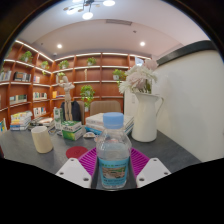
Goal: Pour water
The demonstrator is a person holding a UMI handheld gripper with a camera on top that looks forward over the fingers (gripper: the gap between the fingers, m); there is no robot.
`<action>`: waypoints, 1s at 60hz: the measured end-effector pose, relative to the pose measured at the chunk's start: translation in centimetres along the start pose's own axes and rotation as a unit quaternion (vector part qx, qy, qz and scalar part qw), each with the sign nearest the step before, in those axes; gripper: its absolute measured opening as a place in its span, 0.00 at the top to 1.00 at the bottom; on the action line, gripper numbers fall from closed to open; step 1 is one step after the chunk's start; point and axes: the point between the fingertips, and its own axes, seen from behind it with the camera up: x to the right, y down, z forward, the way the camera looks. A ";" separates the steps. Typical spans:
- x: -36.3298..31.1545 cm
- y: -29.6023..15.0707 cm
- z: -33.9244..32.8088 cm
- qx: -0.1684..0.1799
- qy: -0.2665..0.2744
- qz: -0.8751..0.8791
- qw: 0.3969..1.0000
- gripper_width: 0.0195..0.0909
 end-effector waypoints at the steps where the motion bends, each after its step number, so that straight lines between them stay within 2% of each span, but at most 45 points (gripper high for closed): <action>1: 0.1 0.0 0.0 0.001 0.001 -0.003 1.000 0.64; 5: 0.0 -0.1 0.2 0.000 0.000 -0.015 1.000 0.69; 6: 0.0 -0.1 0.3 0.001 0.001 -0.017 1.000 0.75; 7: -0.2 0.1 0.1 0.000 0.003 -0.016 1.000 0.75; 8: -0.2 0.1 0.2 0.002 0.005 -0.015 1.000 0.80; 10: -0.2 0.1 0.1 0.001 0.006 -0.015 1.000 0.80; 11: -0.2 0.1 0.1 0.000 0.005 -0.017 1.000 0.86; 28: -0.4 0.0 0.2 -0.004 0.008 -0.029 1.000 0.86; 40: -3.1 -1.8 1.6 -0.019 0.006 -0.173 0.985 0.86; 48: -7.8 -3.7 3.9 -0.008 -0.003 -0.333 0.943 0.86; 60: -13.7 -6.8 6.6 0.019 -0.001 -0.550 0.835 0.86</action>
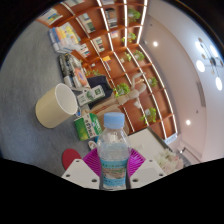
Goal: Pour water
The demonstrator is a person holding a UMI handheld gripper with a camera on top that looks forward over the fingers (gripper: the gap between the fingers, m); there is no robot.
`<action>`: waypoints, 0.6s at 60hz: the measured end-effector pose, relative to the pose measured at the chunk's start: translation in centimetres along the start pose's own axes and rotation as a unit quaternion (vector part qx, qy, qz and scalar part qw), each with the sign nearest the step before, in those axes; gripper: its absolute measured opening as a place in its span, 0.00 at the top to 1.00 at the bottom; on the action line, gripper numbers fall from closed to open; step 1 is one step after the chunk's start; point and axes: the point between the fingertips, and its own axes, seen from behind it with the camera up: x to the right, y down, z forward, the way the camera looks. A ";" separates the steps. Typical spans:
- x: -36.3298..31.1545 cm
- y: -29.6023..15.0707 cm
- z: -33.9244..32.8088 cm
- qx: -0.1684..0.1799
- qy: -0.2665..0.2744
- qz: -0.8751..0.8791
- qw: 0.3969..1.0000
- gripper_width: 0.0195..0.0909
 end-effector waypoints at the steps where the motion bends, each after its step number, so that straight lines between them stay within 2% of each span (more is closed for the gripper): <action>1: 0.0 -0.5 0.1 0.001 0.003 -0.019 1.000 0.86; 11: 0.0 -4.5 1.7 0.028 0.035 -0.200 0.979 0.85; 21: -0.2 -6.7 3.1 0.039 0.068 -0.372 0.925 0.85; 36: -0.2 -7.5 4.6 0.034 0.090 -0.493 0.865 0.85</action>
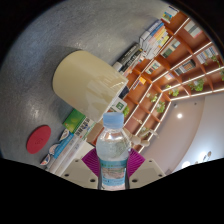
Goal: Pour water
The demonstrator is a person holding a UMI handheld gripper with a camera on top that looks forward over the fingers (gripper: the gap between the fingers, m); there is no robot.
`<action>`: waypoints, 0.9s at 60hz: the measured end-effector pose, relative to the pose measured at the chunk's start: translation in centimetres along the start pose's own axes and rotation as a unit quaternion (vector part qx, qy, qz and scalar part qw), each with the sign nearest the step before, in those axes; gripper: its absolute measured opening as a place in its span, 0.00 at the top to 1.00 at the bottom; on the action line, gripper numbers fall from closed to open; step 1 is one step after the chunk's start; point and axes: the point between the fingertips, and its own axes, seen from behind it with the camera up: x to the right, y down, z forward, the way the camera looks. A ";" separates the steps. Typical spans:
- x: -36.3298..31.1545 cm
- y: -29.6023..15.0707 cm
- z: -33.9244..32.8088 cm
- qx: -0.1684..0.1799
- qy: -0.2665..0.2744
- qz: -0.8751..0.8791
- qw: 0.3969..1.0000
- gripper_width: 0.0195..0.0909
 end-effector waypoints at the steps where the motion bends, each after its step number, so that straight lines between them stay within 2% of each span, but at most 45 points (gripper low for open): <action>1: -0.1 0.0 0.0 0.000 -0.001 0.001 1.000 0.85; 13: -0.5 0.0 -0.6 0.000 -0.007 0.057 0.998 0.85; 17: 0.0 0.2 -1.1 0.007 -0.006 0.119 0.993 0.85; 23: -0.2 0.7 -2.4 0.003 -0.034 0.280 0.959 0.85; 31: -1.1 0.6 -3.6 0.015 -0.090 0.516 0.852 0.85; 39: -3.0 0.4 -3.8 0.047 -0.144 0.699 0.699 0.85; 46: -4.8 0.4 -3.3 0.051 -0.154 0.791 0.590 0.85; 54: -7.0 -0.1 -2.2 0.053 -0.166 0.843 0.508 0.85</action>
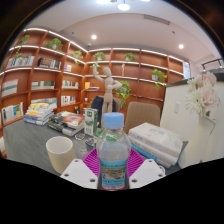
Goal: Pour water
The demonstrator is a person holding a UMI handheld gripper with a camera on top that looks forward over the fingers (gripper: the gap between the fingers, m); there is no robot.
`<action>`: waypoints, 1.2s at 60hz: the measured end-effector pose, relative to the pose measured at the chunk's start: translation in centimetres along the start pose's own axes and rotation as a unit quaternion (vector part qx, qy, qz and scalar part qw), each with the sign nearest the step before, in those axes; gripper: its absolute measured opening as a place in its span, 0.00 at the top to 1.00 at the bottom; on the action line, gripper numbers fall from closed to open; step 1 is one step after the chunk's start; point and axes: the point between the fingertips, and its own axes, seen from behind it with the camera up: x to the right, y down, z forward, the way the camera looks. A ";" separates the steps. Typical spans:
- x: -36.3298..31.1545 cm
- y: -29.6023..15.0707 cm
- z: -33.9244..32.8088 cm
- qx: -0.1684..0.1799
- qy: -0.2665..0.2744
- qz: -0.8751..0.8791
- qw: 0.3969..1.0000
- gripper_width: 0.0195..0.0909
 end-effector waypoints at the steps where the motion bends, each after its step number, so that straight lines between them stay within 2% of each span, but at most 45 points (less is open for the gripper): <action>1: 0.0 0.2 -0.1 -0.003 0.001 0.005 1.000 0.85; 7: 0.9 2.4 0.8 -0.016 0.007 0.021 1.000 0.84; 9: 1.1 2.0 0.9 -0.001 0.007 0.030 1.000 0.84; 19: 1.5 2.3 0.2 0.009 0.009 0.052 0.999 0.84; 22: 1.5 2.3 0.2 0.010 0.012 0.050 0.999 0.81; 29: 1.6 2.1 0.1 0.016 0.021 0.049 0.998 0.64; 31: 1.7 2.5 0.0 0.006 0.026 0.048 0.999 0.60; 34: 1.8 3.3 -0.4 -0.015 0.033 0.046 0.998 0.43; 37: 1.5 3.3 -1.3 -0.012 0.034 0.047 0.998 0.25; 39: 1.3 3.2 -2.1 -0.010 0.035 0.049 0.998 0.21; 45: 0.9 3.2 -5.3 -0.001 0.052 0.072 0.996 0.21; 58: -0.8 3.8 -12.0 -0.012 0.099 0.140 0.985 0.19; 72: -1.5 1.2 -17.3 0.014 0.151 0.111 0.982 0.19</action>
